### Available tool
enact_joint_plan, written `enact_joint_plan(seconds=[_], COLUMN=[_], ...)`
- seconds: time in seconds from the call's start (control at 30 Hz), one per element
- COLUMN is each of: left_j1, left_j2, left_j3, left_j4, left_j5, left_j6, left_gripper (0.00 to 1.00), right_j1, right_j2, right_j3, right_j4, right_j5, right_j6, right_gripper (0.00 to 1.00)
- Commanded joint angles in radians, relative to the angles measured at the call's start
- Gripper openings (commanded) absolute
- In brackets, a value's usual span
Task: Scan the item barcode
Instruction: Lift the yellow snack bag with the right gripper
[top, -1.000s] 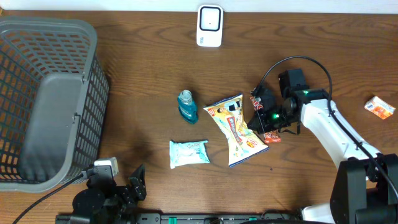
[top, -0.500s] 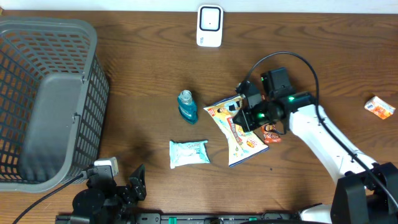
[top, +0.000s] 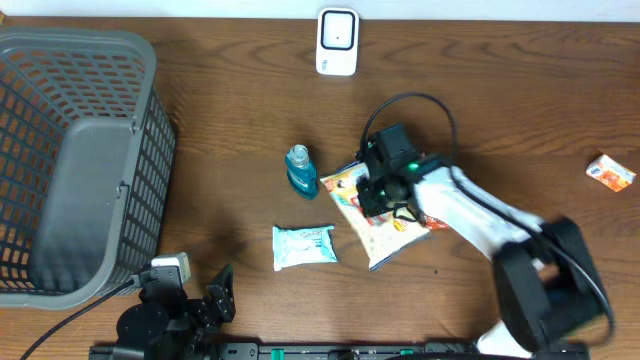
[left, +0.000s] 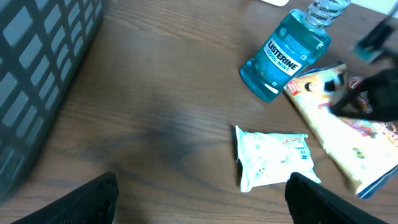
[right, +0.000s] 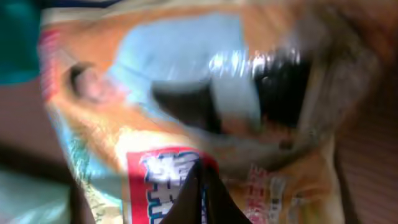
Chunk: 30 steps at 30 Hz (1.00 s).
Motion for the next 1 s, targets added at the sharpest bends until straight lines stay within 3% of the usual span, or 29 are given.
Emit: enact_joint_plan(seconds=[0.0, 0.23, 0.53, 0.73, 0.87, 0.97], left_j1=[0.004, 0.004, 0.004, 0.004, 0.004, 0.004], left_j2=[-0.001, -0.001, -0.001, -0.001, -0.001, -0.001], left_j3=[-0.002, -0.002, -0.002, -0.002, -0.002, -0.002], left_j4=[-0.001, -0.001, -0.001, -0.001, -0.001, -0.001], left_j5=[0.005, 0.005, 0.005, 0.005, 0.005, 0.005], left_j6=[0.012, 0.012, 0.012, 0.012, 0.012, 0.012], left_gripper=[0.86, 0.86, 0.86, 0.86, 0.86, 0.86], right_j1=[0.008, -0.030, -0.094, -0.055, -0.004, 0.036], right_j2=[0.121, 0.101, -0.130, -0.305, -0.319, -0.307], right_j3=[-0.002, 0.044, 0.183, 0.188, 0.166, 0.090], right_j4=[-0.016, -0.089, -0.297, -0.394, -0.472, -0.435], right_j5=[0.097, 0.174, 0.246, 0.191, 0.175, 0.176], right_j6=[0.140, 0.161, 0.072, 0.064, 0.111, 0.150], right_gripper=[0.01, 0.01, 0.01, 0.01, 0.01, 0.01])
